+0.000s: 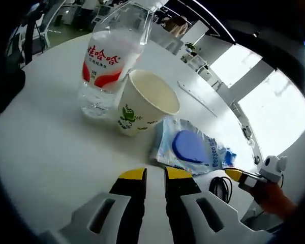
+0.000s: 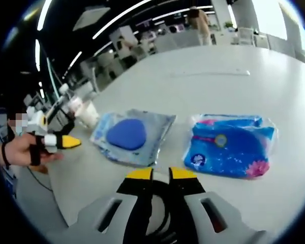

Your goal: Arrange the tabletop items into an orderly group along one side of the table until the central work area is clear of visible clutter.

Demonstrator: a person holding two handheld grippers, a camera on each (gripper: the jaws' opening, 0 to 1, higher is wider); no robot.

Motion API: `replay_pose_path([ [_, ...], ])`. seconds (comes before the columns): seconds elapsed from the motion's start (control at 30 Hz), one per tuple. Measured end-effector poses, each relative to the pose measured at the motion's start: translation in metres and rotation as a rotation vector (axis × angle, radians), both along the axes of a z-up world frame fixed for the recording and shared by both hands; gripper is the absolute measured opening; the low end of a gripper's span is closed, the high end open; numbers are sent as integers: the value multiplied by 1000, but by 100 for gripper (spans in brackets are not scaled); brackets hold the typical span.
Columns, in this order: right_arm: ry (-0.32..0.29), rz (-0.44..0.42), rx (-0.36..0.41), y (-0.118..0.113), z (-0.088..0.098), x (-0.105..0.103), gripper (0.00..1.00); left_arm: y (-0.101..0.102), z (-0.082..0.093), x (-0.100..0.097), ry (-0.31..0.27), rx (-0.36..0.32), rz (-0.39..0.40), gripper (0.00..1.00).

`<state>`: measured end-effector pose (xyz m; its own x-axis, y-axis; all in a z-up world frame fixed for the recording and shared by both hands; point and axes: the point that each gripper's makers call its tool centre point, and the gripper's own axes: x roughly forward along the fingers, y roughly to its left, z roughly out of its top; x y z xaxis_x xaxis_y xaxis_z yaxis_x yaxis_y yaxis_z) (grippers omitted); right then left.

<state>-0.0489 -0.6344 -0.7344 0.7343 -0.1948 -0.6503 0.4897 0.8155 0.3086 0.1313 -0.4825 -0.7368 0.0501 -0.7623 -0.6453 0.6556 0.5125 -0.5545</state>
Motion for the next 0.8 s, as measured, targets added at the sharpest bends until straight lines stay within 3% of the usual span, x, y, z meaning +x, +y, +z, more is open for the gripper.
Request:
replay_pose_path([
  [0.1, 18, -19, -25, -8, 0, -12, 8, 7, 3, -6, -17, 0, -24, 11],
  [0.17, -9, -77, -34, -18, 5, -23, 8, 11, 6, -11, -25, -3, -39, 11],
  [0.2, -30, -118, -40, -26, 9, -29, 7, 13, 7, -18, -35, -2, -79, 11],
  [0.33, 10, -224, -68, -52, 8, -63, 7, 21, 4, -30, -104, 18, -186, 12],
  [0.43, -27, -310, -63, -69, 13, -79, 7, 31, 4, -40, -155, 42, -257, 13],
  [0.5, -6, -344, -79, -79, 12, -91, 7, 35, 2, -41, -193, 56, -301, 13],
  [0.8, 26, -404, -57, -101, -5, -100, 9, 57, 12, -49, -231, 47, -337, 18],
])
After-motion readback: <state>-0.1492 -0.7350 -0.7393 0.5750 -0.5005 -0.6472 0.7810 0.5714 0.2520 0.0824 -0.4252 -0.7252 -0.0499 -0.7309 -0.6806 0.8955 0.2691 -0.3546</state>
